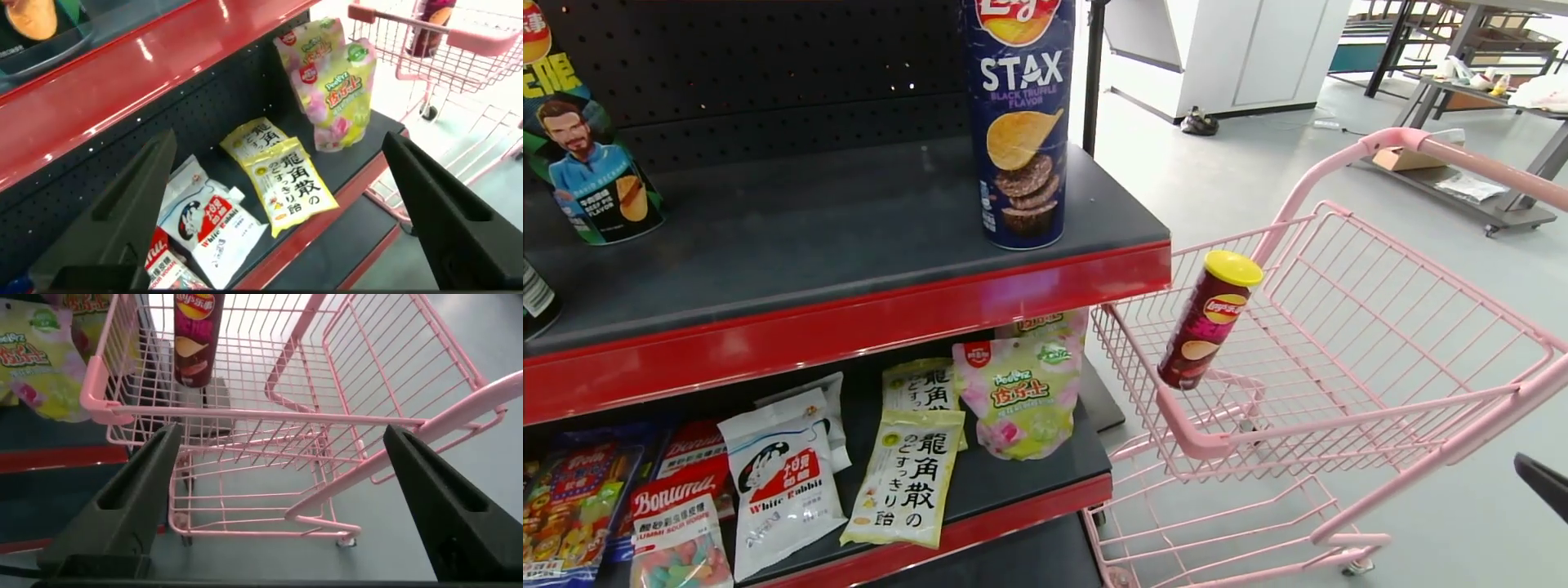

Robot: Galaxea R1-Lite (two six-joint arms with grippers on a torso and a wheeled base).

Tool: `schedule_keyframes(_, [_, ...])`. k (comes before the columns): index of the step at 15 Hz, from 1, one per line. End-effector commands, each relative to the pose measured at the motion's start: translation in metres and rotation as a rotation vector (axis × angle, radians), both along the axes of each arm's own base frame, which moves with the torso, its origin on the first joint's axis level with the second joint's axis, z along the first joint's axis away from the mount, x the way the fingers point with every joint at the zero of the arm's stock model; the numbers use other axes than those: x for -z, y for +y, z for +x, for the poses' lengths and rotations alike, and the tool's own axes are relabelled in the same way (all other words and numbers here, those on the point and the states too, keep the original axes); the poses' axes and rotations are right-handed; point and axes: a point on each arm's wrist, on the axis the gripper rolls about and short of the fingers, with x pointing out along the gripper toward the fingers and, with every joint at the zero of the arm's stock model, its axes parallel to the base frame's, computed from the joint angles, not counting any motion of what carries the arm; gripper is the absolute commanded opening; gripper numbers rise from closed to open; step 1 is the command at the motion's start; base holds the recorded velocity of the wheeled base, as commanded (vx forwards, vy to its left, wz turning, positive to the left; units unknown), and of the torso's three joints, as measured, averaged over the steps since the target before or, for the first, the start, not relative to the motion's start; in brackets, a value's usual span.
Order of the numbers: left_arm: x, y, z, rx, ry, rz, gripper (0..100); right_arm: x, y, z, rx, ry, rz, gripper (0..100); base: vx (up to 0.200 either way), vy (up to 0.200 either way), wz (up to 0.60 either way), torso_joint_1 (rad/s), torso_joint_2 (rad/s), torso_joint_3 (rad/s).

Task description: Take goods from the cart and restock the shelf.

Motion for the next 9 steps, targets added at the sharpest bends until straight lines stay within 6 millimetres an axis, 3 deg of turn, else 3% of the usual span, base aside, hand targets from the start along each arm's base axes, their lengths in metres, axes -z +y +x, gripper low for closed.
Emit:
schedule_keyframes(1, [-0.003,0.000,0.001,-0.005,0.003,-0.004,100,-0.030,0.008,0.063,-0.060,0.062,0.044,100,0.000,0.000,0.00,-0.012,0.08,0.066])
schedule_keyframes(2, [-0.004,0.000,0.001,-0.005,0.005,-0.009,100,-0.031,0.016,0.088,-0.113,0.070,0.100,100,0.000,0.000,0.00,-0.002,0.05,0.046])
schedule_keyframes(6, [-0.009,0.001,0.002,-0.059,-0.004,-0.011,100,0.003,0.052,0.160,-0.177,0.156,0.136,100,0.000,0.000,0.00,0.000,0.00,0.000])
schedule_keyframes(9, [-0.019,0.001,0.007,-0.080,-0.001,-0.010,100,0.027,0.064,0.197,-0.176,0.198,0.164,100,0.000,0.000,0.00,0.000,0.00,0.000])
